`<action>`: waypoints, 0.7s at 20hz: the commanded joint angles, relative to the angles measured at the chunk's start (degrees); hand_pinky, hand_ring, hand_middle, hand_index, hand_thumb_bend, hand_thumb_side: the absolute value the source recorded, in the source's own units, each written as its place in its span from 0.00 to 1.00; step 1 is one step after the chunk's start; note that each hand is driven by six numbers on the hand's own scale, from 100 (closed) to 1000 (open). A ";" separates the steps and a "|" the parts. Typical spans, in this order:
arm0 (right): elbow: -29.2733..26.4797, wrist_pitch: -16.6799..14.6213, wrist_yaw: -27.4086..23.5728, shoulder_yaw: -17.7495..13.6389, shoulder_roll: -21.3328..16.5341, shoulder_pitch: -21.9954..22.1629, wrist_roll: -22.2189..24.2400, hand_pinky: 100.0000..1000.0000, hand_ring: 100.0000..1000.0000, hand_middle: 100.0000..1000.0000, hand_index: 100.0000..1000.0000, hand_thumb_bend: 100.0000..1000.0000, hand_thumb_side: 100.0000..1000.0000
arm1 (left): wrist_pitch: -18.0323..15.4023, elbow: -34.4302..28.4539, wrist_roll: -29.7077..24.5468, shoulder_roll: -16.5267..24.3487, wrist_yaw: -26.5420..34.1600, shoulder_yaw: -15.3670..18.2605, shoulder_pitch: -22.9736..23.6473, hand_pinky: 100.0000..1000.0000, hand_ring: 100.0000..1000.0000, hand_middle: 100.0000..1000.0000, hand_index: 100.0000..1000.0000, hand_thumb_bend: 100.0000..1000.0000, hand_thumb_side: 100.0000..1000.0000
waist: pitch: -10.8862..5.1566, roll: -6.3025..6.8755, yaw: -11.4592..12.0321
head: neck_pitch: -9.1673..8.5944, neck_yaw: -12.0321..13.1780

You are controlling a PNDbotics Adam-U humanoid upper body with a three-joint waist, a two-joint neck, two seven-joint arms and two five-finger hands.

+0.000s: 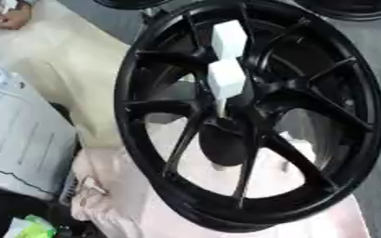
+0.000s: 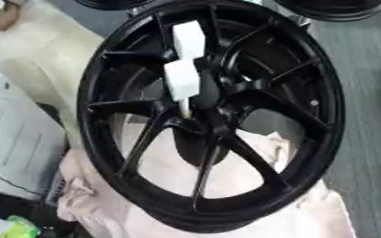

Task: Pull the pin out of the wheel hub.

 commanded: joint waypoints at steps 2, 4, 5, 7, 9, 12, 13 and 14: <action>-3.45 -0.15 -3.38 -0.65 -1.68 -0.70 -1.12 0.87 0.85 0.75 0.88 0.35 0.49 | -0.03 -0.54 -0.39 1.23 0.38 -0.02 -0.51 0.60 0.62 0.53 0.71 0.40 0.63 | -1.18 -0.14 -0.05 | 0.30 -0.42; -4.05 0.44 -5.06 -0.30 -1.68 -1.20 -1.90 0.87 0.85 0.75 0.88 0.35 0.49 | -0.03 -0.58 -0.40 1.25 0.47 -0.02 -0.50 0.60 0.62 0.53 0.71 0.40 0.63 | -1.28 -0.23 -0.04 | 0.30 -0.49; -4.21 0.63 -5.76 -0.17 -1.75 -1.25 -2.15 0.87 0.85 0.75 0.88 0.35 0.49 | -0.02 -0.59 -0.41 1.26 0.49 -0.01 -0.50 0.60 0.62 0.53 0.71 0.40 0.63 | -1.30 -0.25 -0.04 | 0.30 -0.50; -4.37 0.81 -6.50 -0.05 -1.85 -1.25 -2.39 0.87 0.85 0.75 0.88 0.35 0.49 | -0.02 -0.60 -0.41 1.26 0.52 -0.01 -0.49 0.60 0.62 0.53 0.71 0.40 0.63 | -1.31 -0.26 -0.04 | 0.30 -0.51; -5.00 0.52 -7.10 0.01 -1.31 -1.82 -2.81 0.85 0.78 0.59 0.75 0.05 0.33 | 0.20 -0.54 -0.70 1.03 0.87 -0.58 -1.07 0.60 0.62 0.53 0.71 0.40 0.62 | -1.74 0.15 0.53 | 0.30 -1.80; -8.57 -1.64 -9.35 2.29 2.22 -5.36 -5.01 0.86 0.78 0.59 0.76 0.00 0.38 | 0.69 -0.05 -1.49 0.93 2.68 -2.67 -4.61 0.60 0.62 0.54 0.71 0.41 0.61 | -1.90 0.96 2.61 | 0.30 -4.72; -10.00 -2.52 -10.23 3.28 3.66 -6.80 -5.89 0.86 0.78 0.59 0.76 0.00 0.38 | 0.85 0.50 -1.54 1.06 3.18 -3.05 -6.05 0.60 0.62 0.54 0.71 0.41 0.61 | -1.75 1.25 2.57 | 0.28 -4.98; -11.40 -3.25 -11.11 4.29 5.08 -8.22 -6.77 0.86 0.79 0.59 0.76 0.00 0.35 | 0.97 1.14 -1.52 1.22 3.51 -3.24 -7.28 0.60 0.62 0.54 0.71 0.41 0.61 | -1.58 1.43 2.38 | 0.14 -5.09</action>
